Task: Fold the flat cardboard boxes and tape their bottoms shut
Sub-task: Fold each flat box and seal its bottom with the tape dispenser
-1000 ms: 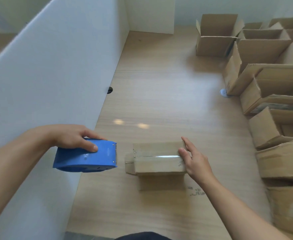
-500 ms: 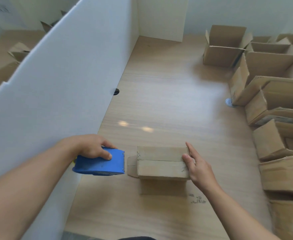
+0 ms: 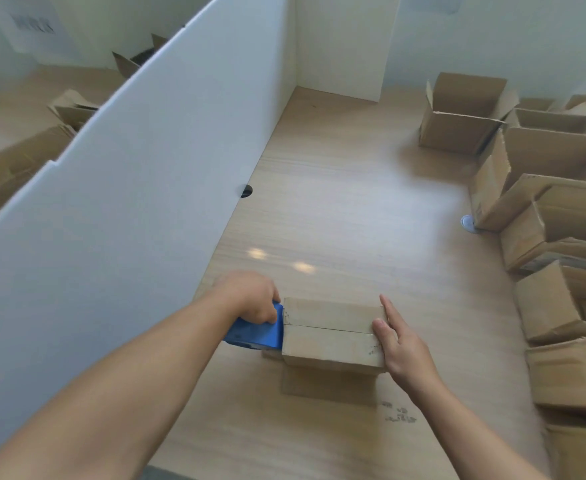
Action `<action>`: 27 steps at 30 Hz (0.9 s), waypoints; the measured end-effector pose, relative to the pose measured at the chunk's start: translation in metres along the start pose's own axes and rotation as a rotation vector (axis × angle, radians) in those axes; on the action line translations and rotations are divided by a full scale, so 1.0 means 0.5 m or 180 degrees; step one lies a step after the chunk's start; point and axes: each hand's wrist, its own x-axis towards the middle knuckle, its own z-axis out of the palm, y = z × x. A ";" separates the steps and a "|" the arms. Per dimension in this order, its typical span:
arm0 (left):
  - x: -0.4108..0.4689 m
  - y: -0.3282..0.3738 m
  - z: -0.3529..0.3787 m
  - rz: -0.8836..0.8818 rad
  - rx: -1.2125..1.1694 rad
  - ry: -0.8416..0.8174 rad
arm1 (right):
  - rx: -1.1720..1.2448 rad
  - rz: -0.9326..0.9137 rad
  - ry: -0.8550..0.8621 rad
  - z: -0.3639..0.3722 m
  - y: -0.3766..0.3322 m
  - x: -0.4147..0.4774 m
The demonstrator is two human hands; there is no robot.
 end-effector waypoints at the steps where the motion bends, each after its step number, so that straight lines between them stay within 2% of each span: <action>1: -0.001 0.008 -0.003 -0.0053 0.0098 0.0051 | 0.0007 -0.0004 0.0012 0.001 -0.001 0.000; 6: -0.008 0.064 0.057 -0.0331 0.0300 0.0466 | -0.0038 0.0057 0.0031 0.004 -0.009 -0.006; 10: -0.026 0.001 0.112 -0.0580 -0.0418 0.0791 | 0.0087 0.0094 0.0005 -0.007 -0.006 -0.006; 14: -0.007 -0.089 0.151 -0.0774 -0.0562 0.0976 | 0.0218 0.0143 0.0025 -0.004 -0.004 -0.013; 19: 0.033 -0.101 0.236 -0.0756 -0.1673 0.1006 | 0.0432 0.0313 0.0046 0.004 -0.008 -0.020; 22: 0.036 -0.084 0.247 -0.0860 -0.1879 0.0995 | 0.0595 0.0486 0.0051 0.002 -0.009 -0.026; 23: 0.033 -0.076 0.244 -0.0963 -0.1834 0.1109 | 0.0640 0.0519 0.0074 0.000 -0.009 -0.029; 25: 0.011 -0.049 0.227 -0.1002 -0.1991 0.1694 | 0.0628 0.0489 0.0154 -0.002 -0.011 -0.036; 27: -0.025 -0.002 0.198 -0.0609 -0.2601 0.2109 | 0.0561 0.0408 0.0225 -0.001 -0.017 -0.043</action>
